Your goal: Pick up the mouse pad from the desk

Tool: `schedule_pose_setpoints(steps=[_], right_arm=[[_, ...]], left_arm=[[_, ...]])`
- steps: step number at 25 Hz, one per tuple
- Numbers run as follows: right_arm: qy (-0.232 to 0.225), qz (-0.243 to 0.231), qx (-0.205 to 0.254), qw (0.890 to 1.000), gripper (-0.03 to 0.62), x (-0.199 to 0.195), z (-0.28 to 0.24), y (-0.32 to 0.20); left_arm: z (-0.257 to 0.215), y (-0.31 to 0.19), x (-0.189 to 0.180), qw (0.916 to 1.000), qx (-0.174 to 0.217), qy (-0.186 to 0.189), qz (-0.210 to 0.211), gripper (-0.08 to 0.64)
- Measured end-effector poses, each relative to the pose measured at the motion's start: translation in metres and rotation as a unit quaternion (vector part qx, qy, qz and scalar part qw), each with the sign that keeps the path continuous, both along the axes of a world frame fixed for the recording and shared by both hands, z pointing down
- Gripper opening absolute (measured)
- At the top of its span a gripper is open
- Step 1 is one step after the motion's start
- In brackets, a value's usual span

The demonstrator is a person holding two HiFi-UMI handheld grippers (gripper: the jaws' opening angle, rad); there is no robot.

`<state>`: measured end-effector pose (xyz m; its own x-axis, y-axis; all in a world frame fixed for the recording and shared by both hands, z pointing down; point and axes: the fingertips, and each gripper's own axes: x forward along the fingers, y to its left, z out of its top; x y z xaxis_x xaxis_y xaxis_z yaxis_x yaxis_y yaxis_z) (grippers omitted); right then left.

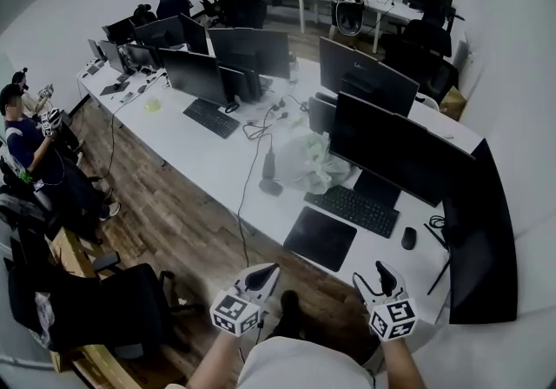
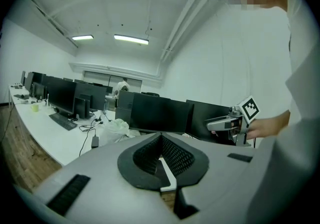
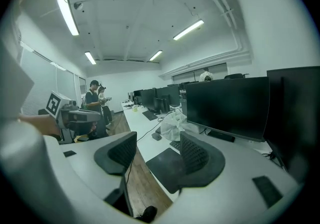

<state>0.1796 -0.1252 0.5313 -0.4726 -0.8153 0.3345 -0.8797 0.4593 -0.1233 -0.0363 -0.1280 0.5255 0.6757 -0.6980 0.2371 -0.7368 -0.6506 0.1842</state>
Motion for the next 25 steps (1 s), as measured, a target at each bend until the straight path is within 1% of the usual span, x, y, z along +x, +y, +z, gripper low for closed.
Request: schedule_pose_setpoints(steps=[5,13,21,25], right_arm=[[0.011,0.016,-0.02,1.0,0.285,-0.01,0.013,-0.035],[0.023,0.043,-0.059,0.997,0.295,-0.03,0.042,-0.078],[0.036,0.065,-0.092,0.993,0.299,-0.038,0.067,-0.103],[0.045,0.072,-0.106,0.991,0.304,-0.037,0.08,-0.114]], left_arm=[[0.014,-0.044,-0.007,0.9996,-0.012,-0.002,0.023,0.018],[0.039,-0.105,-0.015,0.997,-0.026,-0.004,0.073,0.017],[0.062,-0.139,-0.018,0.994,-0.042,-0.001,0.101,0.018],[0.076,-0.149,-0.017,0.9927,-0.056,0.003,0.106,0.018]])
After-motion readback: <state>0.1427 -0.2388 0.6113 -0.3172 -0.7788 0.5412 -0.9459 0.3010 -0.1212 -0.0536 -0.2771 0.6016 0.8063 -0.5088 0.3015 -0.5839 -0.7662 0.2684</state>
